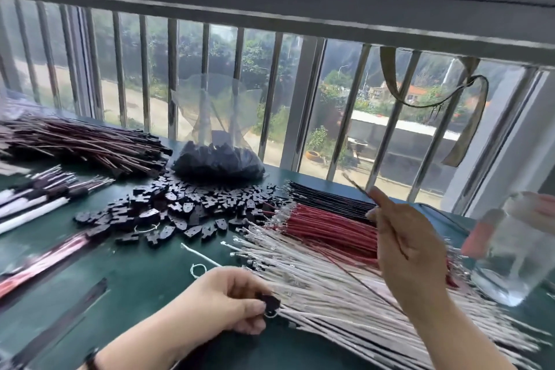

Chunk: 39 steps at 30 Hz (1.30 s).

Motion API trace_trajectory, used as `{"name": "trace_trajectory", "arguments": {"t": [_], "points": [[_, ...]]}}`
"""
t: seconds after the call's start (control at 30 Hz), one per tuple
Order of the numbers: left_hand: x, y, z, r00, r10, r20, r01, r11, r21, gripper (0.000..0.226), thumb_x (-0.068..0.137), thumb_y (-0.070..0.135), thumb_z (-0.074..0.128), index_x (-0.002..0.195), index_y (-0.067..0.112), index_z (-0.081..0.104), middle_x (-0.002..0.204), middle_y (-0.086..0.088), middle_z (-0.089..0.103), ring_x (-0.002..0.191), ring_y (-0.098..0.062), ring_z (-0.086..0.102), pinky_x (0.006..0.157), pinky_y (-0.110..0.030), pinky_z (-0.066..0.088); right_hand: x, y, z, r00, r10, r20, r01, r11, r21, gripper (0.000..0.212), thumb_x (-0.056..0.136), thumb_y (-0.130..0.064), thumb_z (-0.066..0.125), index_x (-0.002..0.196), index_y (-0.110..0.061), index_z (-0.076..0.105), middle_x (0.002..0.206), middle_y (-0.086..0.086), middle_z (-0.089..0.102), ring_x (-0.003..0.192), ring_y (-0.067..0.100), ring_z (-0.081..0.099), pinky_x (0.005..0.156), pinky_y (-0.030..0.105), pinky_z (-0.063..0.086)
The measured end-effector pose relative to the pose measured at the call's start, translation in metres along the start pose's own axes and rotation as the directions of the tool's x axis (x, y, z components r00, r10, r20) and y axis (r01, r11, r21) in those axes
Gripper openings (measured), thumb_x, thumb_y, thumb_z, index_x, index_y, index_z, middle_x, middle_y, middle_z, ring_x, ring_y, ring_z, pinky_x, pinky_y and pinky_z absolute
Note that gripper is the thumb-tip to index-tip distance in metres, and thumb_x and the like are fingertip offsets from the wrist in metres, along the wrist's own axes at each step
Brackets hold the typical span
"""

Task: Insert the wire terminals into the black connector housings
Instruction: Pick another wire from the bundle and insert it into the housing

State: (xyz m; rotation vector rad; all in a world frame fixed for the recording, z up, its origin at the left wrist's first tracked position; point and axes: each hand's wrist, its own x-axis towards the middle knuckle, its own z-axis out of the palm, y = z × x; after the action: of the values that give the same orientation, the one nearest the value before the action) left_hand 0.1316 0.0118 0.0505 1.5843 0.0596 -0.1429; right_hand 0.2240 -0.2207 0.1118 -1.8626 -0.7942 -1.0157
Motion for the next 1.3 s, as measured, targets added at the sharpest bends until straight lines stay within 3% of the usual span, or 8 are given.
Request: {"name": "trace_trajectory", "arguments": {"t": [0.07,0.13,0.23,0.43,0.63,0.83,1.1,1.3], "points": [[0.000,0.002,0.000,1.000,-0.001,-0.009,0.000,0.999,-0.048,0.019,0.079,-0.006,0.067,0.070,0.008,0.075,0.071,-0.014,0.069,0.062,-0.022,0.068,0.065,-0.034,0.060,-0.005,-0.011,-0.008,0.973,-0.014,0.232,-0.001,0.998,0.063,0.028,0.086,-0.046,0.056,0.105,-0.031,0.069,0.072,-0.018,0.063,0.069,0.001,0.058,0.063,0.007,0.042],[-0.001,0.005,0.001,1.000,0.030,-0.005,-0.030,0.992,-0.121,0.007,0.071,0.000,0.073,0.068,0.006,0.074,0.070,-0.016,0.069,0.063,-0.024,0.068,0.062,-0.035,0.059,-0.019,-0.016,-0.008,0.840,0.049,0.540,-0.063,0.998,0.008,0.028,0.080,-0.062,0.057,0.091,-0.041,0.071,0.072,-0.024,0.064,0.066,0.003,0.060,0.059,0.010,0.043],[-0.001,0.006,0.001,0.998,0.054,0.038,-0.045,0.977,-0.210,0.004,0.065,0.004,0.071,0.068,0.005,0.073,0.074,-0.019,0.069,0.065,-0.026,0.069,0.055,-0.033,0.057,-0.035,-0.019,-0.002,0.671,0.123,0.731,-0.148,0.988,-0.030,0.004,0.076,-0.048,0.068,0.078,-0.046,0.071,0.077,-0.025,0.065,0.074,0.001,0.062,0.062,0.010,0.046],[0.003,0.002,-0.006,0.990,-0.015,0.139,0.048,0.971,-0.236,0.020,0.055,0.013,0.081,0.071,0.003,0.074,0.072,-0.021,0.068,0.065,-0.029,0.069,0.054,-0.033,0.056,-0.032,-0.020,0.003,0.649,0.084,0.756,-0.170,0.985,0.037,0.034,0.083,-0.031,0.068,0.090,-0.064,0.063,0.090,-0.026,0.062,0.085,-0.001,0.061,0.073,0.013,0.048],[0.001,0.004,-0.006,0.989,-0.054,0.136,0.092,0.952,-0.293,0.023,0.048,0.012,0.083,0.067,0.003,0.073,0.071,-0.024,0.067,0.060,-0.030,0.067,0.052,-0.034,0.056,-0.037,-0.027,0.005,0.731,0.196,0.653,-0.269,0.963,0.012,0.010,0.071,-0.046,0.067,0.078,-0.051,0.071,0.076,-0.024,0.062,0.077,0.001,0.058,0.061,0.016,0.047],[0.000,0.004,-0.008,0.977,-0.060,0.207,0.128,0.933,-0.335,0.026,0.052,0.011,0.082,0.074,0.000,0.072,0.072,-0.024,0.066,0.058,-0.029,0.066,0.053,-0.033,0.057,-0.041,-0.029,0.005,0.788,0.118,0.605,-0.128,0.991,-0.026,0.008,0.071,-0.042,0.074,0.079,-0.042,0.073,0.074,-0.021,0.062,0.082,0.002,0.053,0.086,0.027,0.035],[0.001,0.002,-0.009,0.970,-0.068,0.233,0.145,0.933,-0.330,0.048,0.038,0.018,0.096,0.076,0.000,0.074,0.075,-0.025,0.068,0.061,-0.028,0.069,0.055,-0.032,0.058,-0.046,-0.033,0.006,0.846,0.097,0.524,-0.082,0.995,-0.051,0.006,0.069,-0.036,0.077,0.074,-0.037,0.074,0.066,-0.021,0.058,0.079,-0.003,0.051,0.082,0.030,0.039],[0.001,0.001,-0.007,0.984,-0.031,0.173,0.082,0.952,-0.293,0.024,0.054,0.008,0.081,0.076,0.001,0.075,0.077,-0.023,0.071,0.068,-0.028,0.072,0.057,-0.031,0.058,-0.051,-0.032,0.010,0.857,0.123,0.501,-0.112,0.992,-0.051,0.002,0.070,-0.037,0.071,0.071,-0.037,0.069,0.068,-0.020,0.058,0.077,-0.001,0.052,0.081,0.030,0.040]]}}
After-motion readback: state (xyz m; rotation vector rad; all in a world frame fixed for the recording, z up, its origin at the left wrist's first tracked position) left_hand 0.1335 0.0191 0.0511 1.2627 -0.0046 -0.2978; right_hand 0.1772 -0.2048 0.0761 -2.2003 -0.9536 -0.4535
